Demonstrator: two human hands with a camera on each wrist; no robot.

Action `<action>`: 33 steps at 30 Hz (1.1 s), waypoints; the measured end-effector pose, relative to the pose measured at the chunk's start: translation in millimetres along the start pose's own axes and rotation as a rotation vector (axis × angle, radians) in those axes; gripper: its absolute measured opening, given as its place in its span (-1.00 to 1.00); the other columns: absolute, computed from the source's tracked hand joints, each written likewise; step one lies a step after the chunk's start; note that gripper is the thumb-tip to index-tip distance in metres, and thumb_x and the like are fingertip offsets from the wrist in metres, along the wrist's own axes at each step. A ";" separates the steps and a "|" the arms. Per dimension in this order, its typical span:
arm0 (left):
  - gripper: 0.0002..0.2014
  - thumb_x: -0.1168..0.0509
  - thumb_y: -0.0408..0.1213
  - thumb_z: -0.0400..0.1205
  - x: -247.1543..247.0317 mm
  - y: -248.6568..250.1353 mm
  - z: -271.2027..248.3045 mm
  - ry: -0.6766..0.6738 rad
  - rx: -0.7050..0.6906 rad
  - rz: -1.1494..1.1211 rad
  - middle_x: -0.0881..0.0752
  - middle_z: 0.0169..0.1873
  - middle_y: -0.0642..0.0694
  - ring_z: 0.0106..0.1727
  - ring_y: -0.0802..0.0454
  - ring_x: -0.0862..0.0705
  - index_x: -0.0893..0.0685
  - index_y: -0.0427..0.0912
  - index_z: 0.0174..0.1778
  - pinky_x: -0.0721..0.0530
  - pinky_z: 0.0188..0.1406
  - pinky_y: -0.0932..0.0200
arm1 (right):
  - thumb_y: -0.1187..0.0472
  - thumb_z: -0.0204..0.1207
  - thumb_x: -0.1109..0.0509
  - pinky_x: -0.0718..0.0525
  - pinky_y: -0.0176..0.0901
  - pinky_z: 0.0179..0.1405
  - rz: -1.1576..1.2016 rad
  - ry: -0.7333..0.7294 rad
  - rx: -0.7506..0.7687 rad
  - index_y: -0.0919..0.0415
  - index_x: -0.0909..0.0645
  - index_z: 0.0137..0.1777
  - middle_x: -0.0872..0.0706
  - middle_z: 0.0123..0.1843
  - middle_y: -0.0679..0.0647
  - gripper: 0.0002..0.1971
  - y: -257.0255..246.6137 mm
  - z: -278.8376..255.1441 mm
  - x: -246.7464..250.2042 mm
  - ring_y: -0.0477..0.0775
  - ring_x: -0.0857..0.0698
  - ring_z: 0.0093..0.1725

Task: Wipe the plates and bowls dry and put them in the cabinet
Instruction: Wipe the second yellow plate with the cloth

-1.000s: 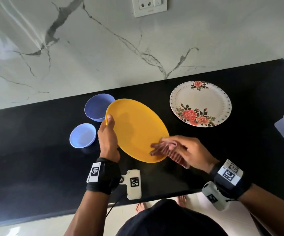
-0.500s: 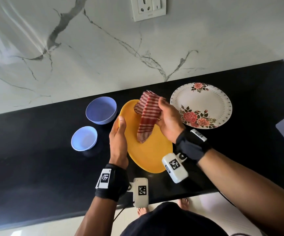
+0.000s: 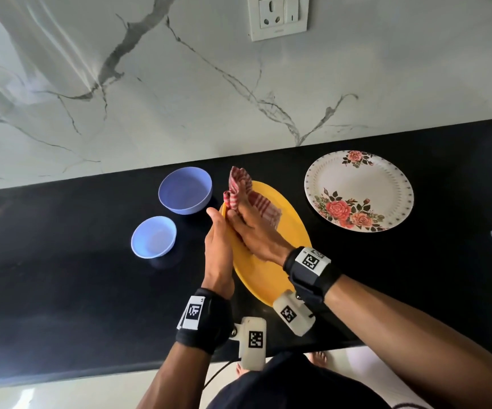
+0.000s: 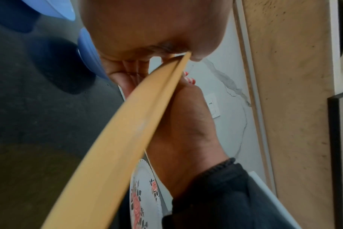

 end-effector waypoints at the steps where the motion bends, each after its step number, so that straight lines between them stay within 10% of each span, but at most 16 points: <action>1: -0.35 0.11 0.44 0.75 2.6 -1.0 1.8 0.021 0.010 -0.001 -0.83 0.30 0.05 0.40 0.09 -0.75 -0.72 0.24 0.45 -0.62 0.57 -0.12 | 0.00 0.85 -0.07 -0.36 0.03 0.70 0.041 -0.033 0.003 0.00 -0.03 0.81 -0.33 0.71 0.03 -0.42 -2.5 -4.0 -0.5 -0.07 -0.36 0.67; 3: -0.26 0.11 0.60 0.61 5.3 -0.7 5.0 0.032 0.019 -0.043 -0.83 0.31 0.04 0.42 0.05 -0.74 -0.77 0.30 0.36 -0.58 0.60 -0.15 | 0.10 0.85 -0.11 -0.48 -0.18 0.55 0.100 -0.110 0.038 0.11 -0.28 0.74 -0.53 0.51 0.03 -0.52 -8.3 -14.2 -5.7 -0.18 -0.53 0.46; 7: -0.01 0.12 0.65 0.52 3.9 4.1 8.1 -0.073 0.079 -0.271 -0.76 0.41 -0.25 0.44 -0.25 -0.74 -0.58 0.03 0.63 -0.62 0.51 -0.24 | 0.15 0.85 -0.10 -0.17 -0.21 0.74 0.111 -0.270 0.077 0.05 -0.20 0.77 -0.30 0.73 -0.10 -0.50 -6.7 -38.9 -18.3 -0.13 -0.25 0.72; 13: -0.57 -0.18 0.22 0.80 8.2 3.2 12.6 -0.076 0.145 -0.442 -0.72 0.42 -0.28 0.26 -0.43 -0.81 -0.59 0.20 0.55 -0.79 0.11 -0.47 | 0.02 0.84 -0.10 -0.14 -0.04 0.77 0.065 -0.399 0.040 -0.18 -0.15 0.77 -0.21 0.77 -0.23 -0.48 12.1 -63.9 -15.0 -0.27 -0.18 0.73; 18: -0.60 -0.23 0.25 0.77 15.0 -5.5 22.0 -0.029 0.161 -0.478 -0.62 0.54 -0.26 0.42 -0.53 -0.68 -0.58 0.35 0.54 -0.60 0.24 -0.75 | -0.12 0.78 -0.19 -0.06 -0.22 0.67 -0.243 -0.459 -0.006 -0.40 -0.07 0.68 -0.08 0.73 -0.35 -0.45 41.1 -89.5 4.5 -0.68 0.03 0.57; 25: -0.54 -0.13 0.21 0.83 8.4 0.0 26.0 0.103 0.147 -0.396 -0.67 0.46 -0.14 0.37 -0.32 -0.73 -0.40 0.30 0.67 -0.71 0.28 -0.53 | -0.02 0.75 -0.31 -0.44 0.35 0.60 -0.405 0.194 0.448 0.14 -0.63 0.42 -0.68 0.47 -0.07 -0.64 58.0 -107.7 14.7 -0.15 -0.55 0.55; 30: -0.33 -0.36 0.04 0.73 16.7 16.6 31.2 0.280 -0.122 0.017 -0.33 0.64 0.06 0.59 -0.03 -0.46 -0.24 0.30 0.75 -0.49 0.53 -0.09 | 0.06 0.70 -0.35 -0.66 0.21 0.13 -0.375 0.434 0.430 0.07 -0.64 0.25 -0.74 0.13 -0.07 -0.80 42.9 -109.0 53.2 -0.18 -0.62 0.16; 33: -0.73 -0.18 0.20 0.71 18.7 35.8 28.2 0.198 -0.463 0.486 -0.63 0.25 0.37 0.49 0.09 -0.48 -0.74 0.29 0.15 -0.35 0.66 -0.22 | -0.06 0.67 -0.38 -0.63 0.19 0.13 -0.364 0.353 0.408 0.03 -0.64 0.24 -0.77 0.09 -0.03 -0.74 16.4 -102.9 88.2 -0.02 -0.69 0.09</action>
Point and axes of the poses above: each hand's wrist, its own z-axis towards the middle knuckle, its own x-axis out of the back of the hand, y = z × x, the point moved 4 cm from there along z, towards the middle knuckle
